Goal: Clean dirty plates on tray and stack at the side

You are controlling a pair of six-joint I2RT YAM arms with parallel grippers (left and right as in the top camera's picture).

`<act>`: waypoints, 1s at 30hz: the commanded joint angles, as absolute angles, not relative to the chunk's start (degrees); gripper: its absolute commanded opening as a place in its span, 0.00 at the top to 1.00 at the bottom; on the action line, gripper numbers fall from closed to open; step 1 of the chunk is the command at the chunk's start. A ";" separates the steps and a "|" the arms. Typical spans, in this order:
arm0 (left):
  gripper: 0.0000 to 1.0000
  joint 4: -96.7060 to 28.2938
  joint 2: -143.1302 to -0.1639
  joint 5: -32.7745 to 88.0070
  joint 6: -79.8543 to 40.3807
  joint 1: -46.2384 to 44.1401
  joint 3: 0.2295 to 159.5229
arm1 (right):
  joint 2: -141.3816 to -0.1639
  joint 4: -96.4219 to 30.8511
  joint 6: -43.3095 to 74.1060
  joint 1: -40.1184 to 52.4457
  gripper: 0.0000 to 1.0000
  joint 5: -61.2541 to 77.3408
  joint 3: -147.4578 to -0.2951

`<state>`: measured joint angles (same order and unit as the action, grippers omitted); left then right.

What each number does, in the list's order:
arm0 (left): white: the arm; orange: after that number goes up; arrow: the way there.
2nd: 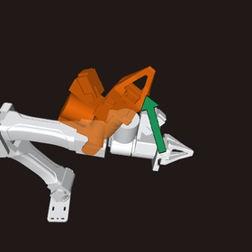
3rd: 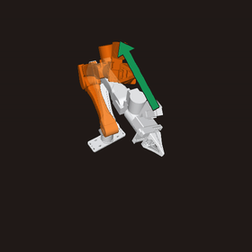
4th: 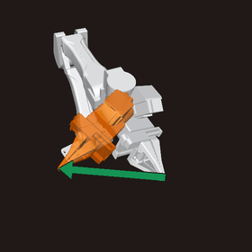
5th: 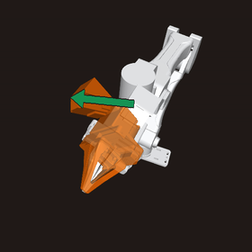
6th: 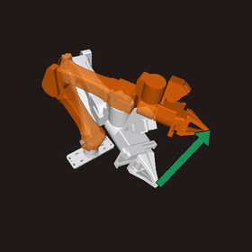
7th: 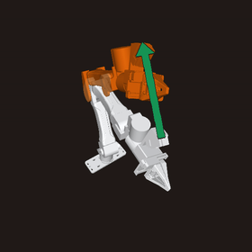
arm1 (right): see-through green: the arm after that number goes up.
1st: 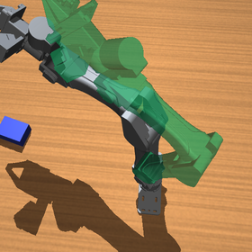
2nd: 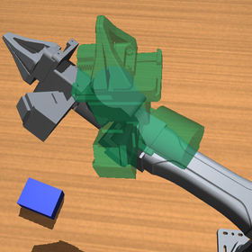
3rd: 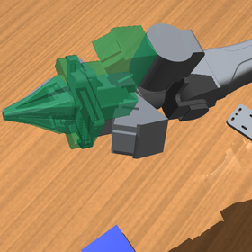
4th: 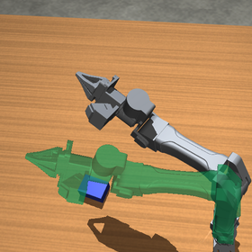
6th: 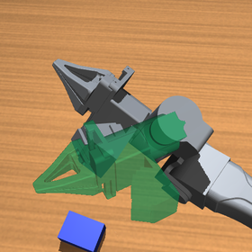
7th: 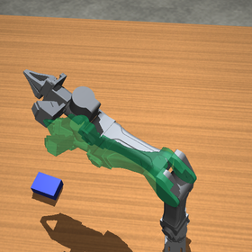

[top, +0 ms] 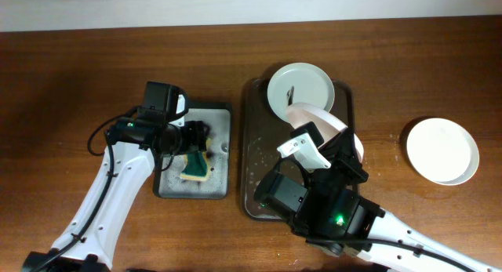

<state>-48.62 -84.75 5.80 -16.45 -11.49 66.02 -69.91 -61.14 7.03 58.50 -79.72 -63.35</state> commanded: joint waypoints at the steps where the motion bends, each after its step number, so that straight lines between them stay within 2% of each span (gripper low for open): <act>1: 0.29 -48.66 -84.18 6.63 -16.19 -11.44 66.85 | -69.04 -61.08 7.33 58.92 0.96 -80.88 -64.84; 4: 0.28 -48.66 -84.18 6.63 -16.19 -11.44 66.85 | -69.10 -60.69 9.76 58.52 0.96 -71.64 -64.82; 6: 0.29 -48.66 -84.18 6.63 -16.19 -11.44 66.85 | -70.17 -60.69 15.18 54.96 0.96 -65.98 -64.62; 8: 0.29 -48.69 -84.18 6.63 -16.19 -11.44 66.85 | -71.31 -61.23 15.07 52.21 0.96 -61.84 -64.64; 10: 0.29 -49.08 -84.18 6.63 -16.19 -11.44 66.85 | -71.70 -64.84 15.14 51.31 0.96 -64.36 -64.64; 13: 0.29 -49.52 -84.18 6.63 -16.19 -11.44 66.85 | -71.79 -65.01 15.55 51.18 0.96 -59.59 -64.60; 16: 0.28 -49.50 -84.18 6.63 -16.19 -11.44 66.85 | -71.77 -64.40 20.32 50.22 0.96 -60.75 -64.64; 22: 0.28 -49.54 -84.18 6.63 -16.19 -11.44 66.85 | -71.75 -63.64 20.27 50.22 0.96 -60.42 -64.62; 25: 0.28 -49.52 -84.18 6.63 -16.19 -11.44 66.85 | -71.75 -63.61 25.67 49.56 0.96 -52.60 -64.62; 27: 0.28 -49.58 -84.18 6.66 -16.19 -11.44 66.85 | -71.75 -63.22 33.58 44.91 0.96 -41.12 -64.62; 30: 0.27 -49.56 -84.18 6.68 -16.21 -11.44 66.85 | -71.50 -62.89 33.43 34.13 0.96 -31.59 -66.37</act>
<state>-49.58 -84.75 5.82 -16.45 -11.49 66.02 -71.70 -62.76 29.17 42.11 -43.48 -63.59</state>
